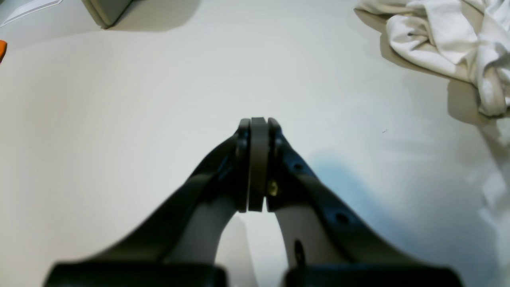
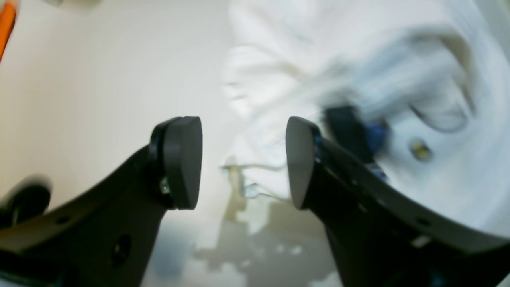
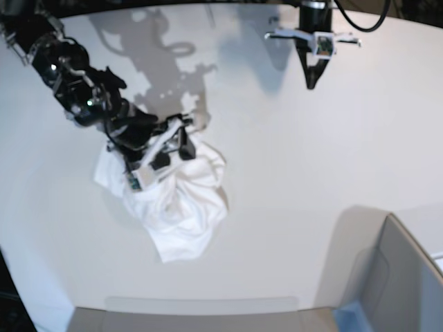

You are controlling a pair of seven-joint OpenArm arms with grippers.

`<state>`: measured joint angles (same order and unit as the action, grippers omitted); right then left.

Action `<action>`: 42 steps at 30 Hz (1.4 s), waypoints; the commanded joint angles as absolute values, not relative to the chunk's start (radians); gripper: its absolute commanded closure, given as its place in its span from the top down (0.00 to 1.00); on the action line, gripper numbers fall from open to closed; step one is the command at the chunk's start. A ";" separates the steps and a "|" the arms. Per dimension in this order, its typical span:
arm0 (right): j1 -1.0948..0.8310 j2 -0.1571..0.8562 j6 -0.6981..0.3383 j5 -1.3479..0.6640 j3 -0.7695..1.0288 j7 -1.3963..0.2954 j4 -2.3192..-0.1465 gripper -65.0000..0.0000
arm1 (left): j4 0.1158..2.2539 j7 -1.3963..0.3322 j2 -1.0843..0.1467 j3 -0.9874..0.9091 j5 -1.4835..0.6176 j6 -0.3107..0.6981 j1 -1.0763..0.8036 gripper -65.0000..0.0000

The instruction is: Layout the t-shirt on the table in an organized manner, then fold the t-shirt properly

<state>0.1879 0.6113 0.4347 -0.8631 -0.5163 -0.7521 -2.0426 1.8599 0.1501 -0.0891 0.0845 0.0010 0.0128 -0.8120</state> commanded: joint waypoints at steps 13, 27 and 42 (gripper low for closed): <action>0.061 0.578 0.170 -0.877 -0.295 -0.736 -2.063 0.52 | 1.879 0.176 -0.096 0.079 0.007 0.010 -0.789 0.00; 0.022 0.704 0.099 -0.874 -0.277 -0.737 -2.064 0.52 | 1.879 0.170 -0.096 0.087 0.007 0.013 -0.676 0.00; -0.274 0.608 0.101 -0.878 0.091 -0.739 -2.061 0.52 | 1.879 0.171 -0.219 0.197 0.007 0.013 -0.605 0.11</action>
